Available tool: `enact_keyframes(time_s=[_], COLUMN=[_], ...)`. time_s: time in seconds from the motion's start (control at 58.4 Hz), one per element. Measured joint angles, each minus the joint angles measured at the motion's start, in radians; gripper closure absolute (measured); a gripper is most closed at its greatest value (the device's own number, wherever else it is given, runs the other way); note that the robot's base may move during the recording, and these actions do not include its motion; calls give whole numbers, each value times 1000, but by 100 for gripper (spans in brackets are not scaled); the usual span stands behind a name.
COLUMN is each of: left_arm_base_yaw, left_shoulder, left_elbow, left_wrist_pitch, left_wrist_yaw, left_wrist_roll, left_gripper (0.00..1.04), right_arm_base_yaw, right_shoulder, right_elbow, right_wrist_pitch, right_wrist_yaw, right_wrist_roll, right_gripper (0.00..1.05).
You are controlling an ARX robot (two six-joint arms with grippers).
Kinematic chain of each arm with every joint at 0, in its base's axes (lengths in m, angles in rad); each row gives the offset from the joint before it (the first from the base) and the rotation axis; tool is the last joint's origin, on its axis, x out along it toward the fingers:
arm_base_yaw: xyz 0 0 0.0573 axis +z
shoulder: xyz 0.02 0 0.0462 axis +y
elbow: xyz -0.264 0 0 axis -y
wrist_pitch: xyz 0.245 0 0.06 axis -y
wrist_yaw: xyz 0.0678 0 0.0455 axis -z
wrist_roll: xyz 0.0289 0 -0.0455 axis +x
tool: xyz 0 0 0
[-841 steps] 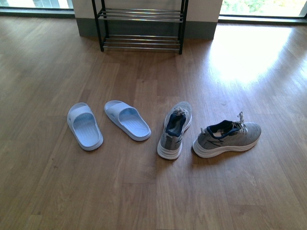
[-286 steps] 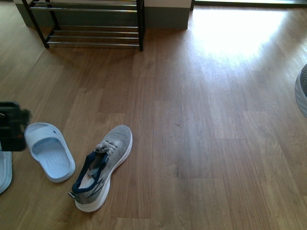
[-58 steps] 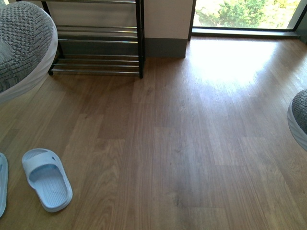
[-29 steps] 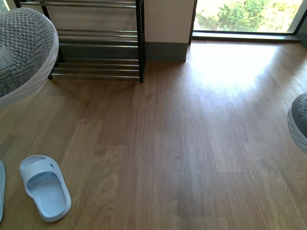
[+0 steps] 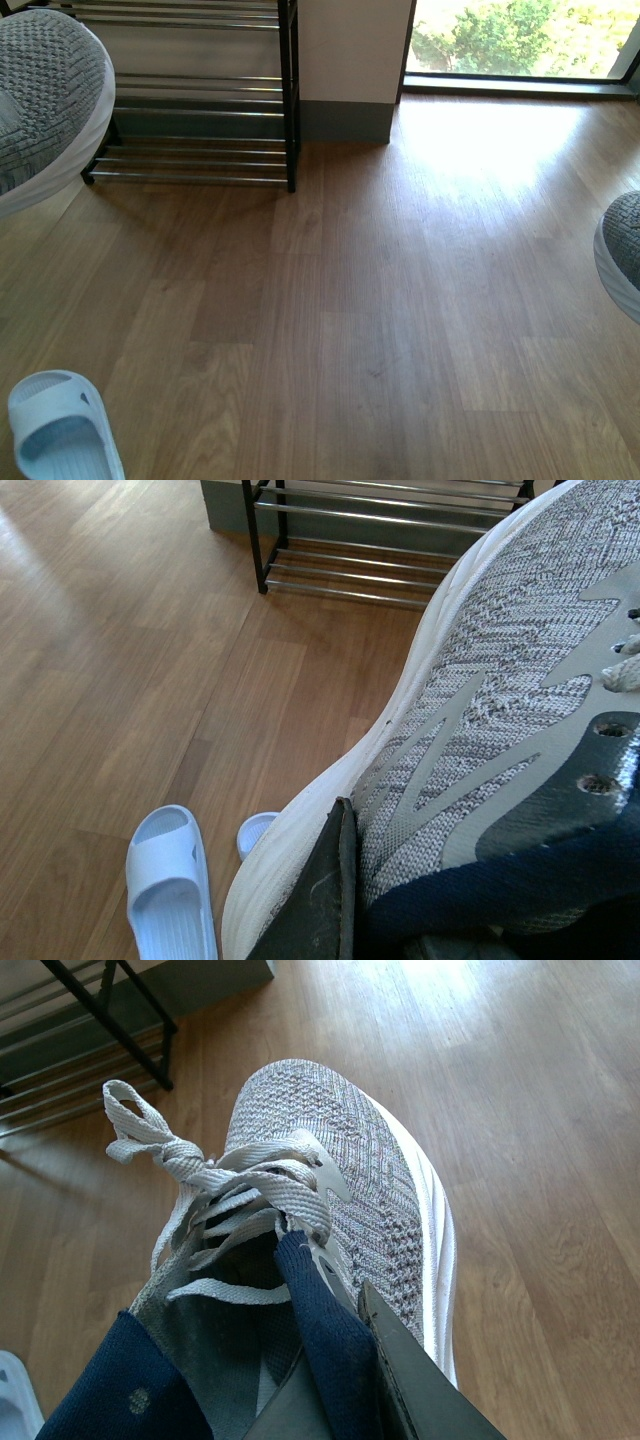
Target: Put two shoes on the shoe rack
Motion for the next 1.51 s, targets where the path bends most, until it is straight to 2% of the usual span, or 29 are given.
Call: enact_keyframes(time_s=[1.507], left_arm_base_yaw=[-4], left_shoulder=[0], left_elbow=[2], left_wrist_pitch=[0], left_wrist_yaw=[5], left_wrist_roll=[0], left_gripper=[103], right_arm_base_yaw=[-1], right_shoulder=[0], right_elbow=[-1], right_wrist_pitch=[1], right_wrist_yaw=[2], right_wrist_roll=[0], right_gripper=[104])
